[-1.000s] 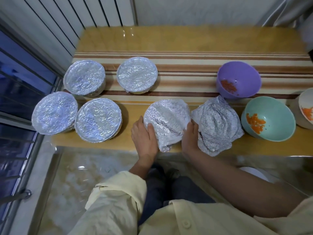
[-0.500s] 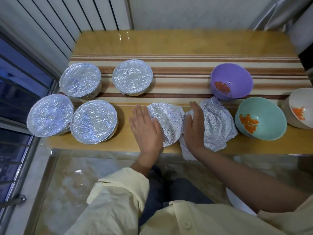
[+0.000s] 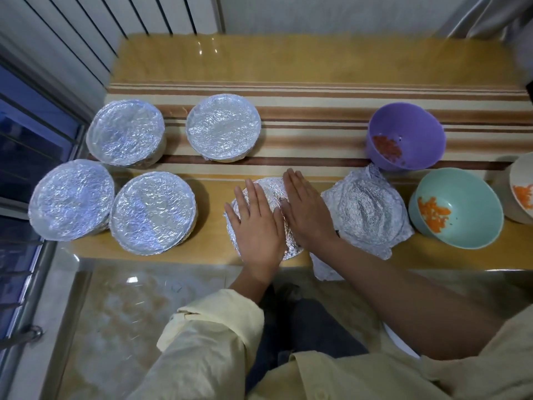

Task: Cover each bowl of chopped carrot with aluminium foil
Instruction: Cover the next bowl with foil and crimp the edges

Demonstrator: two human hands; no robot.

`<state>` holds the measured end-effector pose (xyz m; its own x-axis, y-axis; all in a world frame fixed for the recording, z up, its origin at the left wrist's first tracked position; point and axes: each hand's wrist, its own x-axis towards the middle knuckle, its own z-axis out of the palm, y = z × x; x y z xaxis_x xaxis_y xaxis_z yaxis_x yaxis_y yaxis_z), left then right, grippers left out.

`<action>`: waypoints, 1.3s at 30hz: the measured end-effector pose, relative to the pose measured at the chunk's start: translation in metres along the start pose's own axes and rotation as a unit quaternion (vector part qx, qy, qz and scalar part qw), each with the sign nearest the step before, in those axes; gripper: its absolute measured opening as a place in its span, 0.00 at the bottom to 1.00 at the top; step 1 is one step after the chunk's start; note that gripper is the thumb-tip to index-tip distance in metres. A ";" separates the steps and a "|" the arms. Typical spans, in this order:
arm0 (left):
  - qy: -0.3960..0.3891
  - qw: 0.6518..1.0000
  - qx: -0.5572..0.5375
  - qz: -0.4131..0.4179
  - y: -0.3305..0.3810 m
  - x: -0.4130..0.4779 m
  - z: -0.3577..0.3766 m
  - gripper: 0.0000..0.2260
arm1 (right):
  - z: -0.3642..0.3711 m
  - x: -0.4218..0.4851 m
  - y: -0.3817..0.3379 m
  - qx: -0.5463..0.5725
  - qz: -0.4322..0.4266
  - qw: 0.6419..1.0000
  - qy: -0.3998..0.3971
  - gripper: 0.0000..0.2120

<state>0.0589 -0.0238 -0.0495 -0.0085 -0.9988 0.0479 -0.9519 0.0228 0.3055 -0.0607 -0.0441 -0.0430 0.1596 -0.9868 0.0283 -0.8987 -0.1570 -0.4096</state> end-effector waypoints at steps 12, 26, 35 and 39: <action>0.074 0.940 -0.292 -0.160 -0.010 0.002 -0.014 0.27 | 0.001 0.003 0.009 0.197 0.099 0.974 0.043 0.21; 0.060 0.765 -0.559 -0.314 -0.019 0.001 -0.007 0.16 | 0.000 0.004 0.010 0.359 0.199 0.911 0.044 0.13; 0.038 0.858 -0.448 -0.250 -0.035 0.006 -0.017 0.27 | 0.001 -0.013 -0.007 0.390 0.328 0.850 0.132 0.13; 0.069 0.927 -0.336 -0.156 -0.032 -0.002 -0.029 0.28 | 0.003 -0.034 -0.023 0.431 0.362 0.809 0.167 0.16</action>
<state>0.0986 -0.0208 -0.0321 0.3171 -0.9477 -0.0354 -0.4963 -0.1976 0.8454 -0.0439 -0.0063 -0.0373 -0.5300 -0.7865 -0.3170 -0.0648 0.4103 -0.9097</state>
